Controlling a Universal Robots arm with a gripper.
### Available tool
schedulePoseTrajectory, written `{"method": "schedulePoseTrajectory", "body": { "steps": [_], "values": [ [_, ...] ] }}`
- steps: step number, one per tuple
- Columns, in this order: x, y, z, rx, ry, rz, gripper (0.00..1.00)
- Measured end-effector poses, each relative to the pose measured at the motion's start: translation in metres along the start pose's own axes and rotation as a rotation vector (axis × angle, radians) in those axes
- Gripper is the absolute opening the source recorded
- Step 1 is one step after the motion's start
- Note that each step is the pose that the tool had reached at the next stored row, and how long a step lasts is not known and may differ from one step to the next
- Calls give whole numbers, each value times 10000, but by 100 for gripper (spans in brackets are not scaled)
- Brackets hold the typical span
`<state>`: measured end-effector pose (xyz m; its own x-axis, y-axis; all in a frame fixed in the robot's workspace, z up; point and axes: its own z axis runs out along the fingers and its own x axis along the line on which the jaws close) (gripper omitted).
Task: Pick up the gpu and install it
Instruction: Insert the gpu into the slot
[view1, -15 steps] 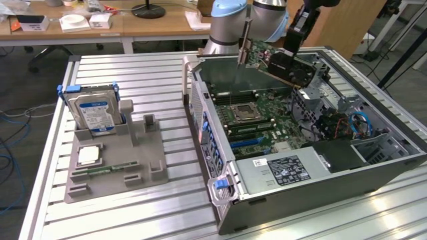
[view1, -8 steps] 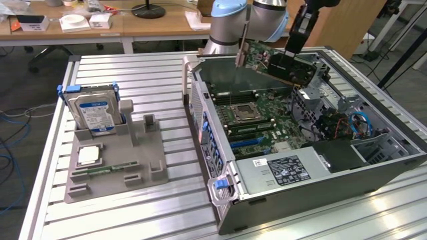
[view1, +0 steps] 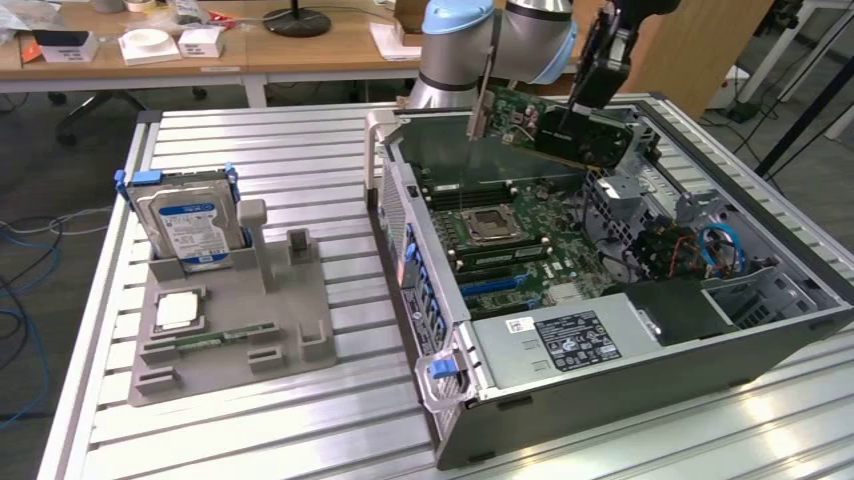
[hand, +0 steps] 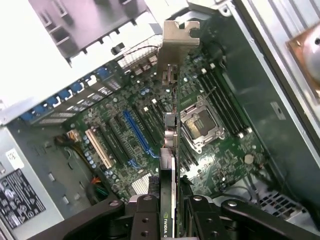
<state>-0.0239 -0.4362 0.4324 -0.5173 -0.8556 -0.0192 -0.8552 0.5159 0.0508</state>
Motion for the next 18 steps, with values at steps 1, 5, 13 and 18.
{"method": "schedulePoseTrajectory", "body": {
  "steps": [1, 5, 13, 18],
  "values": [
    [0, 0, 1, -3, 8, -170, 27],
    [0, 0, 2, -17, 44, -869, 27],
    [0, 0, 5, -44, 115, -2258, 27],
    [0, 0, 8, -61, 161, -3159, 27]
  ]
}}
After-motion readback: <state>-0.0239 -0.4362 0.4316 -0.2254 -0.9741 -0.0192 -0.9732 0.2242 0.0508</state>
